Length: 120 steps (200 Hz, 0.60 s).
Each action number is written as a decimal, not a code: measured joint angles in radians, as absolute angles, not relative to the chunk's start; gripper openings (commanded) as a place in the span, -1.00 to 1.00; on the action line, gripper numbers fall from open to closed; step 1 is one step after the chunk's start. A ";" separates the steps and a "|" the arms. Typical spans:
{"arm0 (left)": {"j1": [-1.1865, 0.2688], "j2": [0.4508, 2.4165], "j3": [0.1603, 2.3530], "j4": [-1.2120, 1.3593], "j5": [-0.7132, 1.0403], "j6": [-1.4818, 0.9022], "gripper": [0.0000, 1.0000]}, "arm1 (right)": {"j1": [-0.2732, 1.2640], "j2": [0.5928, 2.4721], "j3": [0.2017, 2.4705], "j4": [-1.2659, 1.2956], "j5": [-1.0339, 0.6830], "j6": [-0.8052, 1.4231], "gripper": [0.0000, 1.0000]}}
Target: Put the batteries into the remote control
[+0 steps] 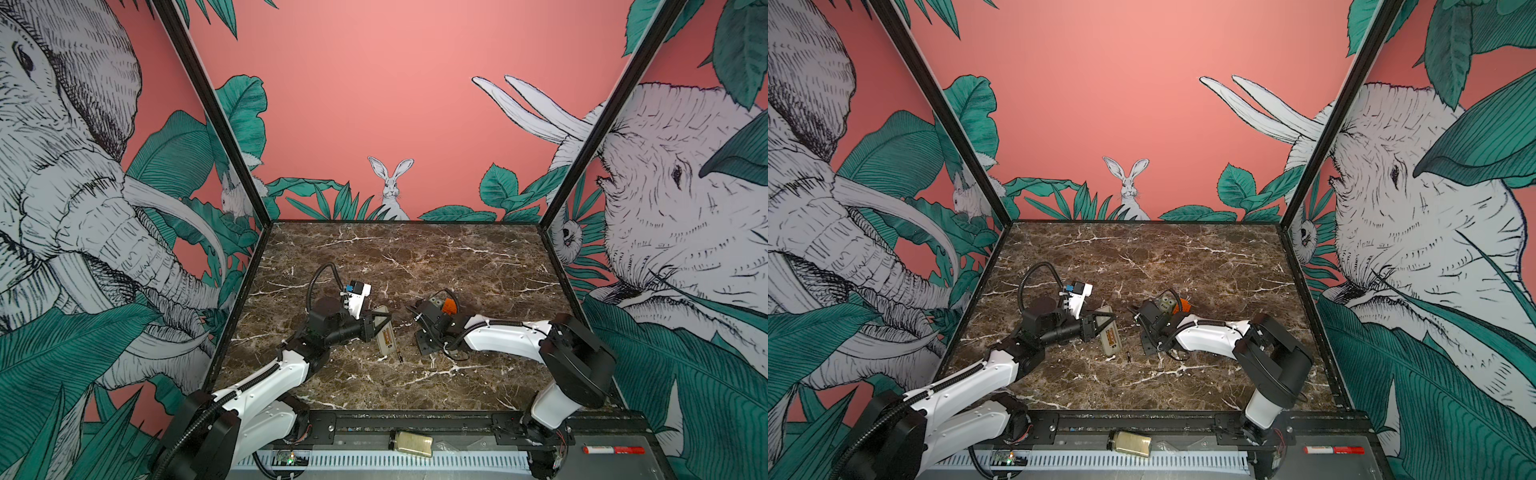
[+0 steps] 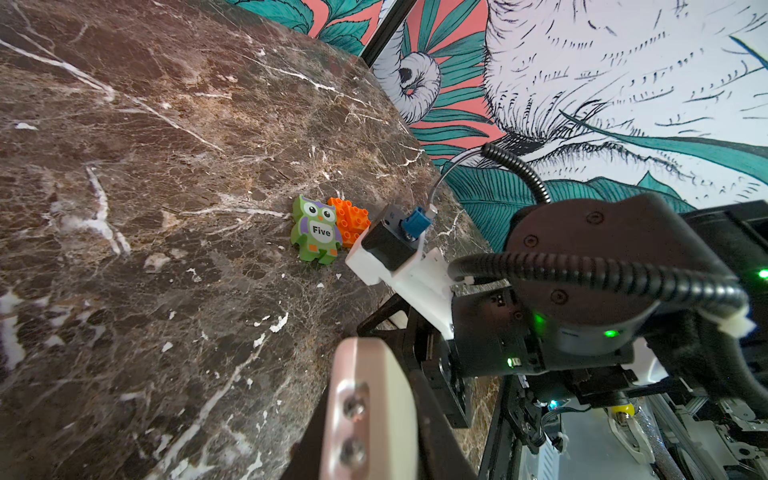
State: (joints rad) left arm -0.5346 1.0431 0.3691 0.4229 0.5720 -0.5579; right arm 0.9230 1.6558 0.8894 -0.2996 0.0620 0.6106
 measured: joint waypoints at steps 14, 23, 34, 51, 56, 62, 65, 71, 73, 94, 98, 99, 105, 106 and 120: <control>-0.535 1.043 0.369 0.426 0.572 -0.558 -1.00 | 0.925 1.665 0.889 -0.299 0.059 0.614 -0.35; -0.535 1.043 0.369 0.426 0.572 -0.558 -1.00 | 0.927 1.667 0.890 -0.299 0.060 0.614 -0.38; -0.535 1.043 0.369 0.426 0.572 -0.558 -1.00 | 0.930 1.667 0.890 -0.299 0.060 0.617 -0.41; -0.535 1.043 0.369 0.426 0.572 -0.559 -1.00 | 0.934 1.667 0.890 -0.301 0.064 0.617 -0.43; -0.535 1.043 0.369 0.426 0.572 -0.559 -1.00 | 0.936 1.667 0.890 -0.301 0.064 0.617 -0.44; -0.535 1.043 0.369 0.426 0.572 -0.560 -1.00 | 0.936 1.667 0.890 -0.302 0.066 0.617 -0.45; -0.535 1.043 0.369 0.426 0.572 -0.560 -1.00 | 0.936 1.667 0.890 -0.302 0.067 0.618 -0.46; -0.535 1.043 0.369 0.426 0.572 -0.561 -1.00 | 0.937 1.667 0.890 -0.303 0.068 0.617 -0.48; -0.535 1.043 0.369 0.426 0.572 -0.561 -1.00 | 0.937 1.667 0.889 -0.303 0.068 0.618 -0.48; -0.535 1.043 0.369 0.426 0.572 -0.561 -1.00 | 0.938 1.667 0.890 -0.307 0.072 0.617 -0.53; -0.535 1.043 0.369 0.426 0.572 -0.561 -1.00 | 0.939 1.667 0.890 -0.308 0.072 0.617 -0.55; -0.535 1.043 0.369 0.426 0.572 -0.561 -1.00 | 0.939 1.667 0.890 -0.308 0.072 0.618 -0.55; -0.535 1.043 0.369 0.426 0.572 -0.561 -1.00 | 0.939 1.667 0.890 -0.310 0.072 0.617 -0.57; -0.535 1.043 0.369 0.426 0.571 -0.561 -1.00 | 0.939 1.667 0.890 -0.310 0.072 0.618 -0.58; -0.535 1.044 0.369 0.427 0.571 -0.561 -1.00 | 0.940 1.667 0.890 -0.313 0.073 0.616 -0.62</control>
State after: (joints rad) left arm -0.5346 1.0435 0.3691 0.4267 0.5713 -0.5613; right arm 0.9398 1.6672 0.8898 -0.3134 0.0734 0.6163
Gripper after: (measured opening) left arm 0.245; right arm 0.206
